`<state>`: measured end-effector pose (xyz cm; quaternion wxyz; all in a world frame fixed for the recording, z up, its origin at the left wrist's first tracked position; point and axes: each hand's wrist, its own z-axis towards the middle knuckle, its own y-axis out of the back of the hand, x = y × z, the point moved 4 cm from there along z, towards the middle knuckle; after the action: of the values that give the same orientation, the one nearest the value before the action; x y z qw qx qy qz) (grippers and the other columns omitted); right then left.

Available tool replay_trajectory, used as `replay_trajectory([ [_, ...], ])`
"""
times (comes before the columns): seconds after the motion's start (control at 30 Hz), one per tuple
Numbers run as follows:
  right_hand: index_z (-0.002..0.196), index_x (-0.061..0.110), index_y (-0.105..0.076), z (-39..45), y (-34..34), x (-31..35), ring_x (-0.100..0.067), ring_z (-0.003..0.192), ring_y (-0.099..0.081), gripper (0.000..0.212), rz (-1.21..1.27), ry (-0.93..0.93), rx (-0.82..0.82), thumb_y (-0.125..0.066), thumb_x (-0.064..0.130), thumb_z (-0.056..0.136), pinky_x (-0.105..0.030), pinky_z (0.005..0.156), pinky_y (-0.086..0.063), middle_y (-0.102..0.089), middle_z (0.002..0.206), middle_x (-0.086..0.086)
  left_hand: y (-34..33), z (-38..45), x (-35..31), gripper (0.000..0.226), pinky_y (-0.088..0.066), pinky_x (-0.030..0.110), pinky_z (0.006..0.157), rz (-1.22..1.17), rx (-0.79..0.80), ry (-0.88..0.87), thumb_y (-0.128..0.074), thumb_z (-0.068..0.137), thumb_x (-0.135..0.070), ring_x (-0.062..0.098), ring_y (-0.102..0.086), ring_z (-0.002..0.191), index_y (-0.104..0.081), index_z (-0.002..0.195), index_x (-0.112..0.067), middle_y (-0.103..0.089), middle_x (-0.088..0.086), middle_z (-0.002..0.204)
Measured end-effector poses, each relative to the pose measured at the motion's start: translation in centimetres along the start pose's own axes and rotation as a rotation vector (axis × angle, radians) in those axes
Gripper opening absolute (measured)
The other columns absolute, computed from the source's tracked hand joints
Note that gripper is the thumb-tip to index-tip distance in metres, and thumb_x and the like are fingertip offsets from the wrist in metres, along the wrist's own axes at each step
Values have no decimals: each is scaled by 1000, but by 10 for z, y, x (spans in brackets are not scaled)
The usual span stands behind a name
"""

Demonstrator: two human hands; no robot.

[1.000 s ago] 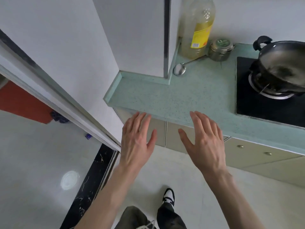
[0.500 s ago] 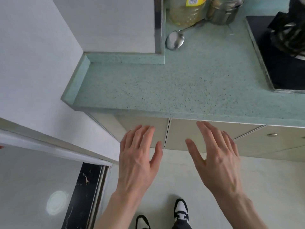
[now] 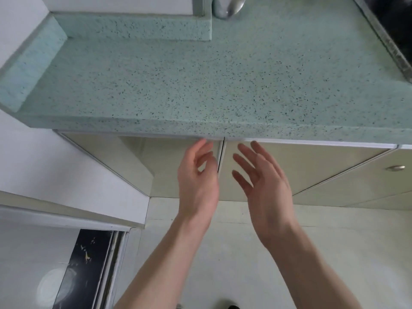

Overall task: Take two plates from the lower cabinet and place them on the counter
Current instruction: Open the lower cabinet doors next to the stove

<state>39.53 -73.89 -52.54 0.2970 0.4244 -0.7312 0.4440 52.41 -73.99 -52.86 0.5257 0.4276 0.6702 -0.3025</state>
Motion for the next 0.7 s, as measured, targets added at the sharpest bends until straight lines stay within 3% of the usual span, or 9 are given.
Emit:
replay_trajectory([
  [0.07,142,19,-56,8,-6,5,-13,121,-68,37,165,-58,13,-44,12,107,-38,106,-51,-73,130,5,-7,5,-6,37,-55,29,101,-137,-15,63,-54,96,6,4,-69,105,-69,118,-21,-73,-3,117],
  [0.13,140,15,-57,12,-10,8,-15,121,-69,39,260,-100,11,-43,6,105,-38,106,-51,-73,129,2,-10,5,-11,42,-55,31,98,-248,-18,126,-52,92,13,9,-69,98,-70,107,-22,-73,-2,113],
  [0.33,138,11,-58,9,-14,11,-20,116,-72,39,371,-171,3,-45,2,102,-36,98,-52,-72,131,-2,-11,6,-15,50,-56,33,95,-652,52,350,-49,87,23,19,-72,101,-61,129,-1,-70,10,118],
  [0.53,137,16,-61,-1,-10,9,-18,119,-70,37,285,-159,-23,-49,8,102,-32,97,-52,-74,127,4,-4,-4,-8,46,-52,28,81,-669,115,392,-50,89,16,15,-72,90,-65,124,-11,-74,1,119],
  [0.7,130,19,-65,-23,2,1,-13,104,-72,31,160,-132,-90,-55,12,101,-30,93,-53,-75,123,7,11,-28,-2,18,-46,27,77,-500,51,397,-60,93,-5,13,-60,75,-70,93,-19,-73,-1,100],
])
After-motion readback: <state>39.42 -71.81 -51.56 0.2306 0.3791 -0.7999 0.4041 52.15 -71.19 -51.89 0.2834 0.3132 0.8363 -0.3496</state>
